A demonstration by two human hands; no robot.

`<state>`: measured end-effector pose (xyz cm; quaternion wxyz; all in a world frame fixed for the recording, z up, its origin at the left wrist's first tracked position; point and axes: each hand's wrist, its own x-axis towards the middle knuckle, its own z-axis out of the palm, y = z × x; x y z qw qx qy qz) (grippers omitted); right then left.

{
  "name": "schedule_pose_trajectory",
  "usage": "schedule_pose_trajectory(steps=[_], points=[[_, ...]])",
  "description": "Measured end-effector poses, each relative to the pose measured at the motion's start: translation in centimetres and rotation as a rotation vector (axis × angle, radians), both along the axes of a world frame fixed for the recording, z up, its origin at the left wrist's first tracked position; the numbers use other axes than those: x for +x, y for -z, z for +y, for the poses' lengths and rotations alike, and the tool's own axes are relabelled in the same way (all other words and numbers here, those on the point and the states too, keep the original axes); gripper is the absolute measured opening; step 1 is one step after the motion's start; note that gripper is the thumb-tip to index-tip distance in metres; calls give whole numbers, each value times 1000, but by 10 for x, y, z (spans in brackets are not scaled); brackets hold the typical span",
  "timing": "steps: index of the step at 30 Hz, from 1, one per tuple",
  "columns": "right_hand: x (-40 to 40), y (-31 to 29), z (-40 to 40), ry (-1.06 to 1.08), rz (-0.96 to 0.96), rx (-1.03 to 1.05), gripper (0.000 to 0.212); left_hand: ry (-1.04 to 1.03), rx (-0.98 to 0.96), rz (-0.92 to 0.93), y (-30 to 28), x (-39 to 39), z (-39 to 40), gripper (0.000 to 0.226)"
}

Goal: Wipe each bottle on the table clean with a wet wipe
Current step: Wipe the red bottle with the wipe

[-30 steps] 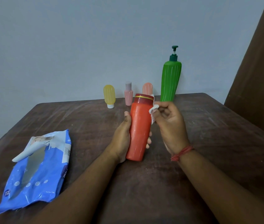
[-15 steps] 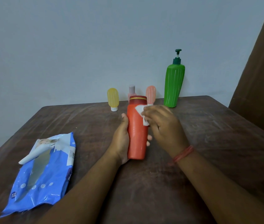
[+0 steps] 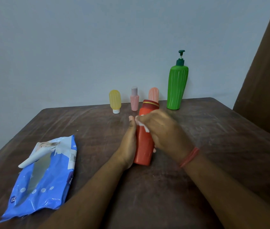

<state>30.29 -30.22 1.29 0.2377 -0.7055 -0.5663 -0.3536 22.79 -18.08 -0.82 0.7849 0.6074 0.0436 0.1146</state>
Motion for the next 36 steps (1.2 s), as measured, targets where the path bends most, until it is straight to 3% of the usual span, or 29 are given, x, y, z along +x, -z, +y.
schedule_pose_trajectory(steps=[3,6,8,11,14,18,22,27,33,36], points=[[6,-9,2,138,54,129,31,15,86,-10,2,2,-5,91],[-1,-3,1,4,-73,-4,24,-53,137,-73,3,3,-5,79],[3,-8,-7,18,-110,3,26,-14,139,-43,5,4,-2,91],[7,-10,-14,154,35,174,32,-4,105,0,8,5,0,94],[-3,5,-12,95,13,44,31,-64,-54,6,3,3,0,78],[0,2,-4,127,215,210,27,-73,-144,22,2,5,4,67],[-6,13,-1,24,204,108,14,-119,-287,56,4,7,12,59],[1,8,0,113,285,259,11,-126,-234,98,4,7,8,57],[-12,18,-4,-52,395,129,7,-203,-334,135,6,8,20,64],[-2,18,4,35,477,292,8,-203,-311,142,7,10,17,59]])
